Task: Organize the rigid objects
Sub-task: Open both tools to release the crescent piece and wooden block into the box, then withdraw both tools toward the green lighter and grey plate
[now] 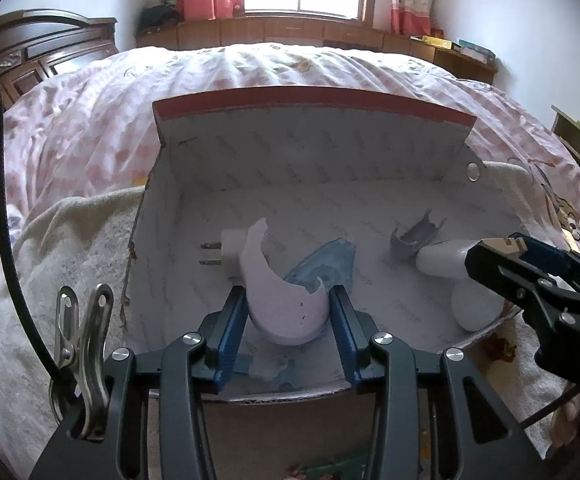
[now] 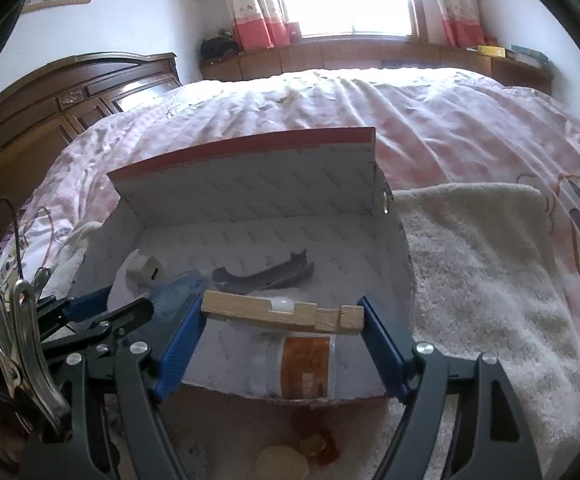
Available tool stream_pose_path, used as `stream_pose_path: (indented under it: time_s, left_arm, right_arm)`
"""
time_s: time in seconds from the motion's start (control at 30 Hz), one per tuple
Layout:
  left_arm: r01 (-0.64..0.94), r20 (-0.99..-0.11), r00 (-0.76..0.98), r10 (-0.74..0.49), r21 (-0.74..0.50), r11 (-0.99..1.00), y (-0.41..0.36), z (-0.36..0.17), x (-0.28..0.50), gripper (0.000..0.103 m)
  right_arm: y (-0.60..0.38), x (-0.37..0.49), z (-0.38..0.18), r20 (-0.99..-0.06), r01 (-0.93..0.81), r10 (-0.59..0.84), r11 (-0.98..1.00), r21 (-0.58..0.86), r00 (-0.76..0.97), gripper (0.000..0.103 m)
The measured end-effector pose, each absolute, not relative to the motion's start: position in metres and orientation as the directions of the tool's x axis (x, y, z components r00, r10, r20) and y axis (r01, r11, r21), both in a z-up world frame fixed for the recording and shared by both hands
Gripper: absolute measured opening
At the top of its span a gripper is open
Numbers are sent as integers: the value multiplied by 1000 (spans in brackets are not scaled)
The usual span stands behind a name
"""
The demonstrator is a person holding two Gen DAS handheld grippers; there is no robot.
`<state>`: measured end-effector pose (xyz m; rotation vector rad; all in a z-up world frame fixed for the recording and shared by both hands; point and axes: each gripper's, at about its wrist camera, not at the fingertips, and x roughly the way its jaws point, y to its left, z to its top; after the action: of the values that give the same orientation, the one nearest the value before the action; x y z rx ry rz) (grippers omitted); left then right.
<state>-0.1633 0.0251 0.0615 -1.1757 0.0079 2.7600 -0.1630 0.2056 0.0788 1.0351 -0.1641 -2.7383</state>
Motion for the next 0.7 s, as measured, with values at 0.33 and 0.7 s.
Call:
stream_pose_path:
  time_s: [0.33, 0.7]
  left_arm:
    - [-106, -713, -694, 98, -34, -994, 22, 62, -162, 63]
    - [-119, -680, -724, 120, -49, -992, 19, 77, -150, 65]
  right_arm:
    - [198, -160, 77, -622, 167, -233, -972, 164, -747, 91]
    - [211, -151, 81, -590, 145, -247, -966, 215, -769, 92]
